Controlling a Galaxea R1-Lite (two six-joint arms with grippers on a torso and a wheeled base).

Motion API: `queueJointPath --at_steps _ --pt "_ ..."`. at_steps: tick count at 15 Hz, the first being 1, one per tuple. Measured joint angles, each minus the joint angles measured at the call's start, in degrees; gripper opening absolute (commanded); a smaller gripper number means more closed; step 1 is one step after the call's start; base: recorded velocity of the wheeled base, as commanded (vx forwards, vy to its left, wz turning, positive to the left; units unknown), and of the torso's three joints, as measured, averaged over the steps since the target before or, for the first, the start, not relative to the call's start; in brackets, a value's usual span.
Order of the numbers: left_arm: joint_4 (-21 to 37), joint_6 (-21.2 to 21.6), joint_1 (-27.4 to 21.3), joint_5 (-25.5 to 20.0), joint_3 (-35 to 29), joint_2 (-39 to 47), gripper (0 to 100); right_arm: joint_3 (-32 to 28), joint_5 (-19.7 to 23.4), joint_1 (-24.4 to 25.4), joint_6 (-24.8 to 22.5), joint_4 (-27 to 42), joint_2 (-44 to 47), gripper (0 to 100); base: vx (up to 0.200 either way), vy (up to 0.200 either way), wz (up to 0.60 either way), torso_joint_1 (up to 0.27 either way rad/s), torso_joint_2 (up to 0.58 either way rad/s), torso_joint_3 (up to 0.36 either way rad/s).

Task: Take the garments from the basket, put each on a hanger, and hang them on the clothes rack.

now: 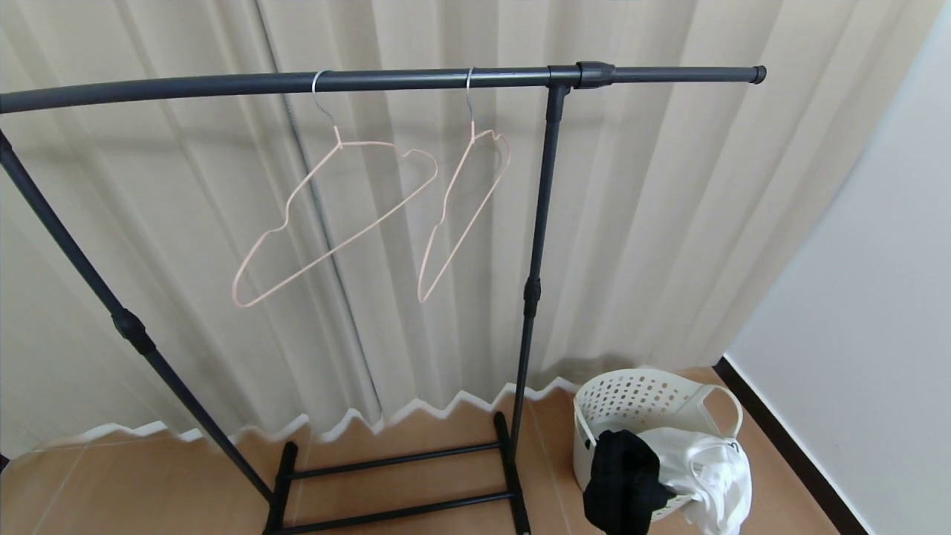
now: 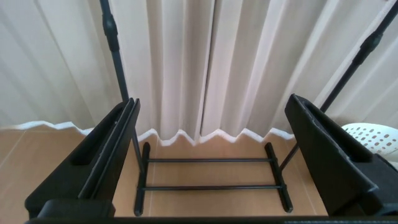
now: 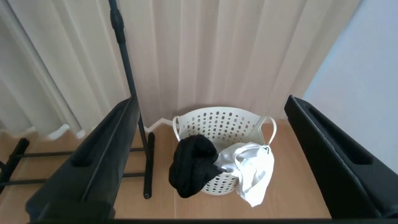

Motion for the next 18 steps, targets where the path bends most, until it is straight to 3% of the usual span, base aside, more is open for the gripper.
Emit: queueJointPath --at_steps 10,18 --pt "0.0 0.06 -0.07 0.0 0.0 0.0 100 0.0 -0.02 0.0 -0.09 0.01 0.0 100 0.0 0.0 0.0 -0.163 0.52 0.353" --pt "0.05 0.02 -0.02 0.0 0.0 0.0 100 0.02 -0.05 0.0 -0.09 0.04 0.0 100 0.0 0.0 0.0 -0.077 0.46 0.376"
